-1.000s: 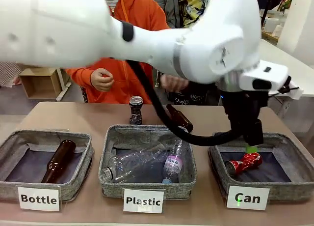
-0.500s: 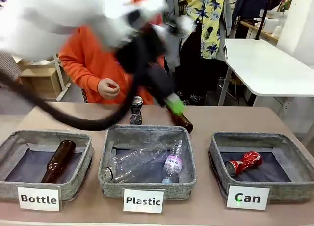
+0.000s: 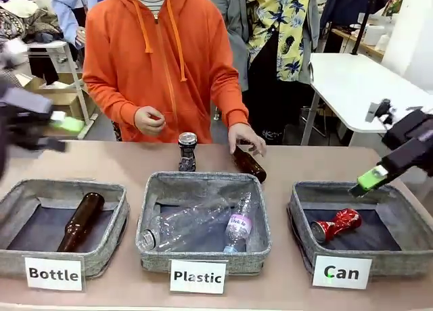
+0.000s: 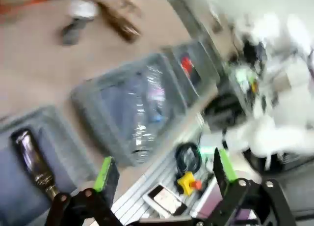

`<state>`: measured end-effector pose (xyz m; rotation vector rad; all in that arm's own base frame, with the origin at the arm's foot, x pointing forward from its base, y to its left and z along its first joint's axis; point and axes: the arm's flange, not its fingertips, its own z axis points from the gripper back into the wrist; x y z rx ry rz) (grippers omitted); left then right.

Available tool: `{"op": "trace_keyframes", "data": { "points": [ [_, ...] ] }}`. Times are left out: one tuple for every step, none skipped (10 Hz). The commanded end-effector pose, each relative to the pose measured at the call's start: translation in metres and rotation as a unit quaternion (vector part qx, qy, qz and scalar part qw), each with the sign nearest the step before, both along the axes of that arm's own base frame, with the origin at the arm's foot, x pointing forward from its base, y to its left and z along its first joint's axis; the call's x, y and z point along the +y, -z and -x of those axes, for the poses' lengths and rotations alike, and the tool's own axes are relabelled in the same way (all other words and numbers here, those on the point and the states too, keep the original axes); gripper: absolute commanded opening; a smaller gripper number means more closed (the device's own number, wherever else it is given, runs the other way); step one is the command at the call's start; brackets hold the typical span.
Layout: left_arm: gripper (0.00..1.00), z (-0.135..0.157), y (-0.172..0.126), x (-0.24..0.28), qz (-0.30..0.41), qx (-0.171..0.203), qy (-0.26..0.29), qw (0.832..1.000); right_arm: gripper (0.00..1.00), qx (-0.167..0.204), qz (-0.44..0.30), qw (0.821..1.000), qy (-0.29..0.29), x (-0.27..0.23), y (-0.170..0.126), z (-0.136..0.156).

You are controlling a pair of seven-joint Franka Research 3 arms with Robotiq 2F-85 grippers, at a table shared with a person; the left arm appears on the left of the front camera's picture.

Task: Sort the can waste into the basket.
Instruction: Pick up the can waste from the table and place it in the right Fabric basket.

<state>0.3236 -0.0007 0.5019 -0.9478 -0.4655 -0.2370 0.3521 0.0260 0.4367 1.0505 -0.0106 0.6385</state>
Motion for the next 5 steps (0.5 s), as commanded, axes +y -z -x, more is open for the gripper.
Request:
{"op": "trace_keyframes", "data": {
  "points": [
    [1.0, -0.005, 0.038, 0.067, 0.186, 0.038, -0.322, 0.927, 1.0, 0.03, -0.03, 0.998, 0.045, -0.013, 0.003, 0.001],
    [1.0, -0.007, 0.065, 0.094, 0.236, 0.032, -0.391, 0.889, 1.0, 0.065, -0.042, 0.992, 0.104, -0.026, 0.001, -0.005],
    [1.0, -0.011, 0.084, 0.101, 0.286, 0.02, -0.369, 0.884, 1.0, 0.056, -0.033, 0.98, 0.186, -0.04, -0.001, -0.015],
    [1.0, -0.003, 0.04, 0.107, 0.069, 0.053, -0.159, 0.983, 1.0, 0.035, -0.02, 0.998, 0.04, -0.01, 0.011, 0.0],
    [1.0, -0.003, 0.04, 0.107, 0.069, 0.053, -0.159, 0.983, 1.0, 0.035, -0.02, 0.998, 0.04, -0.01, 0.011, 0.0]
  ]
}}
